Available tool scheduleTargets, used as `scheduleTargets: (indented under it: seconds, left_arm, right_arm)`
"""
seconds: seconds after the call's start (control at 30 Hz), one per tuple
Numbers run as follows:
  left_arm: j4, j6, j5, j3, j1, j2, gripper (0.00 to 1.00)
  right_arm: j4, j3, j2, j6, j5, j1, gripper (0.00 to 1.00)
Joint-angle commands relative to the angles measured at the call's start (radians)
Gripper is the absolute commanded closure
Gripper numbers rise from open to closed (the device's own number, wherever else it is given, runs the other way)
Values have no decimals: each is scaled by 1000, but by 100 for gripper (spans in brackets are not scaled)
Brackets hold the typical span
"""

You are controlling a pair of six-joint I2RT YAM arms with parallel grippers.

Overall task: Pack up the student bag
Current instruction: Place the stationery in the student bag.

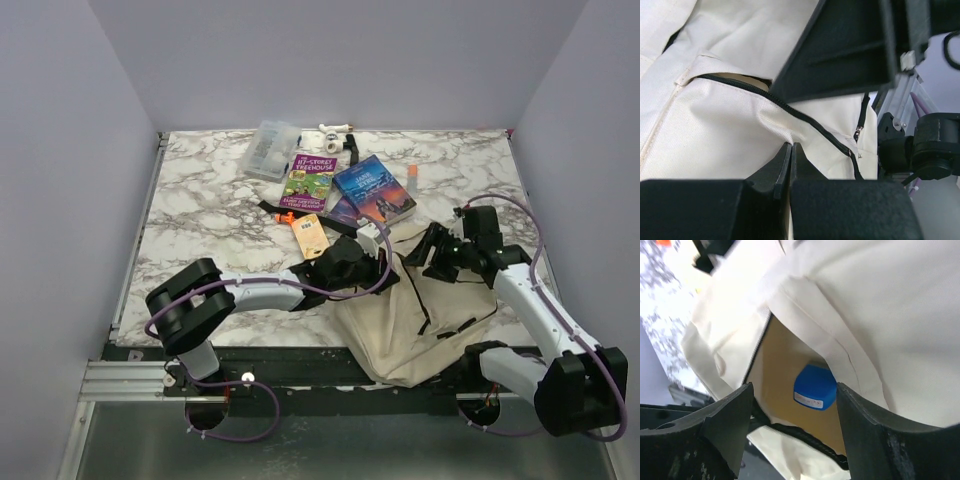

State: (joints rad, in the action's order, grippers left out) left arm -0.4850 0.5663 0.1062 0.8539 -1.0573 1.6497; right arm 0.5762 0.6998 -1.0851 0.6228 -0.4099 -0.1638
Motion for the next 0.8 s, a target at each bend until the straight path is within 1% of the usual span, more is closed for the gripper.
scheduleTargets:
  seconds: [0.0, 0.07, 0.13, 0.17, 0.2, 0.3, 0.33, 0.4, 0.47, 0.57, 0.6, 0.7, 0.77]
  left_arm:
    - [-63, 61, 157, 19, 21, 40, 100]
    - [-63, 77, 183, 25, 30, 51, 100]
    - [-58, 90, 193, 23, 44, 53, 100]
    - [-57, 102, 210, 22, 53, 53, 95]
    - [-56, 115, 223, 21, 63, 51, 88]
    - [-55, 118, 241, 3, 80, 15, 59]
    - [-51, 110, 237, -5, 84, -4, 52]
    - [-24, 100, 242, -14, 97, -56, 43]
    - [10, 94, 258, -24, 118, -116, 38]
    - [87, 73, 260, -55, 150, -241, 34]
    - [138, 59, 257, -60, 162, -295, 32]
    - [307, -22, 247, -64, 205, -485, 29]
    - [468, -98, 190, -38, 227, -621, 23]
  right_arm:
    - [-4, 99, 55, -30, 156, -6, 29]
    - [-16, 128, 62, -81, 210, -8, 29]
    - [-51, 143, 65, -145, 232, -8, 26]
    - [-58, 161, 57, -168, 236, -8, 25]
    - [-71, 175, 42, -186, 225, -7, 24]
    - [-119, 203, -5, -204, 156, -9, 22]
    - [-141, 204, -17, -205, 138, -14, 22]
    - [-175, 216, -49, -203, 152, -39, 22]
    - [-193, 239, -86, -210, 188, -89, 21]
    - [-211, 288, -145, -214, 297, -211, 21]
    - [-212, 306, -166, -213, 322, -248, 21]
    - [-239, 350, -225, -196, 339, -307, 21]
    - [-262, 381, -272, -208, 367, -352, 21]
